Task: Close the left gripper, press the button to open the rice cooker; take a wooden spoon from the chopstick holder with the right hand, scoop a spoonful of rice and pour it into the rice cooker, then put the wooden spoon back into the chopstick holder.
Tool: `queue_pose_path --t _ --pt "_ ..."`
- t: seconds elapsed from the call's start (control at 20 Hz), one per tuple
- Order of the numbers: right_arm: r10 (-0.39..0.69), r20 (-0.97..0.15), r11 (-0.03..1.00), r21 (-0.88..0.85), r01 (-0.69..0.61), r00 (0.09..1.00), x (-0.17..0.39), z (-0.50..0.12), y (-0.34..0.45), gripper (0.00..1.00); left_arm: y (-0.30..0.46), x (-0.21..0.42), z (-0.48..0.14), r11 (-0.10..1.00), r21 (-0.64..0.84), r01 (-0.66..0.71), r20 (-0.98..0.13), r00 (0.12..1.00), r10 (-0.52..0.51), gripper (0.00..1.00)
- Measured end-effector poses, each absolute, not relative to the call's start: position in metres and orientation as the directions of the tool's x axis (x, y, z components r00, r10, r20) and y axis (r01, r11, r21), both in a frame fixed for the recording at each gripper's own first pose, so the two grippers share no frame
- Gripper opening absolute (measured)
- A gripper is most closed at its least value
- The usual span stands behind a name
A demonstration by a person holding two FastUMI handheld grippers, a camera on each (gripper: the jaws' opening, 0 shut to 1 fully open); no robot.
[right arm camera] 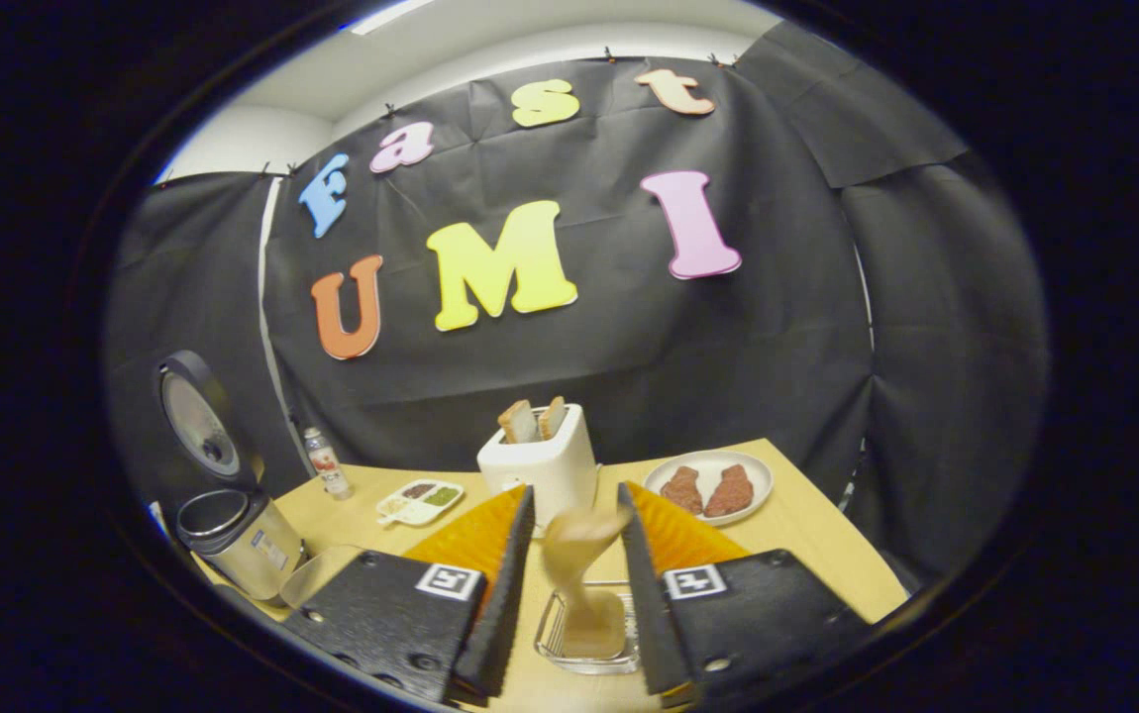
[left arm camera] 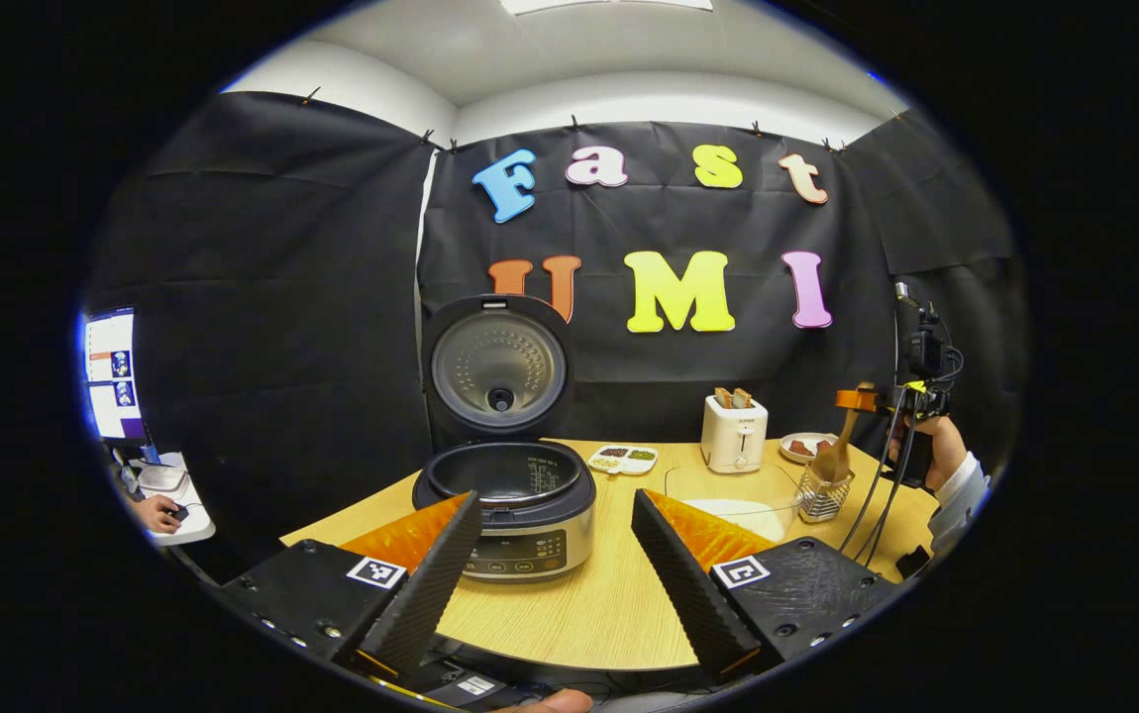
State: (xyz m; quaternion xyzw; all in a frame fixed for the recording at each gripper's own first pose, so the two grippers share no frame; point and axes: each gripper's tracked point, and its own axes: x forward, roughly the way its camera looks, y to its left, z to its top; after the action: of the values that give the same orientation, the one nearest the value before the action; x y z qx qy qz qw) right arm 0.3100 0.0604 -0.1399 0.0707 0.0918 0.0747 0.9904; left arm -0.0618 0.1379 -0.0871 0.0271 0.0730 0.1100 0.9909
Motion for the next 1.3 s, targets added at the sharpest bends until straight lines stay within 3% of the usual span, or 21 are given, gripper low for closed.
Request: queue_pose_path --t 0.2,0.3,0.35,0.4,0.45,0.5,0.55,0.65,0.7,0.75,0.95,1.0,1.05,1.15,1.3 --pt "0.123 -0.126 0.986 0.125 -0.107 0.984 0.303 -0.118 0.053 0.80 0.143 -0.050 -0.077 0.973 0.073 -0.221 -0.134 0.964 0.229 0.97" --pt "0.104 -0.120 0.991 0.097 -0.092 0.987 0.291 -0.110 0.050 1.00 0.151 -0.039 -0.066 0.971 0.077 -0.227 -0.128 0.963 0.235 0.97" --pt "0.108 -0.112 0.991 0.096 -0.098 0.988 0.283 -0.103 0.051 0.93 0.155 -0.033 -0.061 0.971 0.077 -0.228 -0.129 0.963 0.236 0.97" --pt "0.109 -0.109 0.991 0.094 -0.099 0.988 0.274 -0.098 0.053 1.00 0.158 -0.030 -0.056 0.972 0.072 -0.224 -0.130 0.964 0.232 0.97" --pt "0.116 -0.101 0.990 0.093 -0.107 0.988 0.265 -0.091 0.055 0.94 0.161 -0.026 -0.050 0.974 0.066 -0.217 -0.133 0.965 0.224 0.97" --pt "0.117 -0.098 0.990 0.089 -0.108 0.988 0.256 -0.087 0.054 1.00 0.166 -0.025 -0.046 0.973 0.066 -0.223 -0.137 0.964 0.230 0.97" --pt "0.120 -0.091 0.990 0.087 -0.112 0.989 0.246 -0.082 0.055 0.94 0.172 -0.023 -0.038 0.970 0.072 -0.232 -0.133 0.962 0.240 0.97" --pt "0.126 -0.076 0.990 0.075 -0.120 0.989 0.227 -0.073 0.056 1.00 0.179 -0.018 -0.020 0.968 0.086 -0.236 -0.114 0.963 0.245 0.97" --pt "0.134 -0.063 0.989 0.073 -0.129 0.989 0.216 -0.066 0.057 0.94 0.179 -0.014 -0.013 0.969 0.086 -0.233 -0.110 0.964 0.241 0.97" --pt "0.140 -0.054 0.988 0.070 -0.136 0.989 0.205 -0.062 0.057 1.00 0.177 -0.013 -0.009 0.971 0.080 -0.224 -0.109 0.967 0.232 0.97" --pt "0.160 -0.031 0.986 0.056 -0.159 0.987 0.169 -0.051 0.059 1.00 0.188 0.007 0.025 0.970 0.073 -0.234 -0.081 0.968 0.239 0.97" --pt "0.172 -0.026 0.984 0.053 -0.171 0.985 0.159 -0.050 0.062 0.94 0.191 0.014 0.036 0.970 0.071 -0.231 -0.065 0.970 0.235 0.96" --pt "0.190 -0.019 0.981 0.049 -0.189 0.982 0.149 -0.046 0.066 1.00 0.194 0.023 0.048 0.971 0.067 -0.232 -0.054 0.970 0.235 0.96" --pt "0.215 -0.003 0.976 0.041 -0.215 0.977 0.132 -0.040 0.070 1.00 0.199 0.040 0.066 0.971 0.074 -0.227 -0.039 0.972 0.231 1.00" --pt "0.256 0.014 0.967 0.012 -0.256 0.967 0.110 -0.037 0.080 1.00 0.199 0.070 0.091 0.985 0.032 -0.167 -0.046 0.985 0.168 0.97"
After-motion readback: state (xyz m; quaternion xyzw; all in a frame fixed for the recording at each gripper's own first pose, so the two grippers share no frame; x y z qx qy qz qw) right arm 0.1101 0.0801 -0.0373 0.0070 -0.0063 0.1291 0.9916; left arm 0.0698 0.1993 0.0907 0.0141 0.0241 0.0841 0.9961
